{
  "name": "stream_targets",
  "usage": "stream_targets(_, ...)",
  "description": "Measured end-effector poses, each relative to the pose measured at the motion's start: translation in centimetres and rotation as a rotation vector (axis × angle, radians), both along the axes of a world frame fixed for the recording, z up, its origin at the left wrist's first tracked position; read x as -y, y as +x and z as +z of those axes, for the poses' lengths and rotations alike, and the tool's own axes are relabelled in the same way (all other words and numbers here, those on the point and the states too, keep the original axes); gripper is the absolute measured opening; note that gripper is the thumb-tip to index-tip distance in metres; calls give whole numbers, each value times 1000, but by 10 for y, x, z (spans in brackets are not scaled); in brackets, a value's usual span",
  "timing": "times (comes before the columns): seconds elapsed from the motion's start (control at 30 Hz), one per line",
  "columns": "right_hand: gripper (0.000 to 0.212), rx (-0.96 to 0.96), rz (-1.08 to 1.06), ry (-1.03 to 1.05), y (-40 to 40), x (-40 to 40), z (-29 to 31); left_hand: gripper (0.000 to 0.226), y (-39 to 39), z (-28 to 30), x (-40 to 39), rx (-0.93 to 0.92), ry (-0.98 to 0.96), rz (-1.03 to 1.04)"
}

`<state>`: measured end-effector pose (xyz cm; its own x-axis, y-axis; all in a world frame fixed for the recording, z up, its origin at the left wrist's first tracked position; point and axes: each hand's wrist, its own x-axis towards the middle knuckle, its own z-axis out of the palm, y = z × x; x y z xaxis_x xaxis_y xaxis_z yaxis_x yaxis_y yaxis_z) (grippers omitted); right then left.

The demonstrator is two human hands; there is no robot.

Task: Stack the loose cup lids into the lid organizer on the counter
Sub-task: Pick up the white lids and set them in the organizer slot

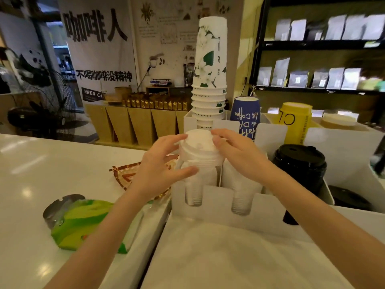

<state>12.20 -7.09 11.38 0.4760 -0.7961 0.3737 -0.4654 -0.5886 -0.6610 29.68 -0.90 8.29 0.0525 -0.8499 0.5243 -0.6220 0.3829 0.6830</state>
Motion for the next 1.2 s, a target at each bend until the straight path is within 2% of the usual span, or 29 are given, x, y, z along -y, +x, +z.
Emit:
stream_targets(0.13,33,-188,-26,-8,9,19,-6,71,4,-15,14,87,35,36)
stream_targets(0.3,34,-334,-34,-21,18,29,-15,77,15,-27,21,210,85,90)
stream_targets(0.63,34,-505,-68,-151,22,29,-19,61,21,-33,30,360,92,95)
stream_targets(0.97,36,-773,-178,-365,20,25,-28,65,18,-28,29,410,114,56)
stream_targets(1.2,33,-806,-190,-421,20,22,-30,75,10,-30,23,619,138,129)
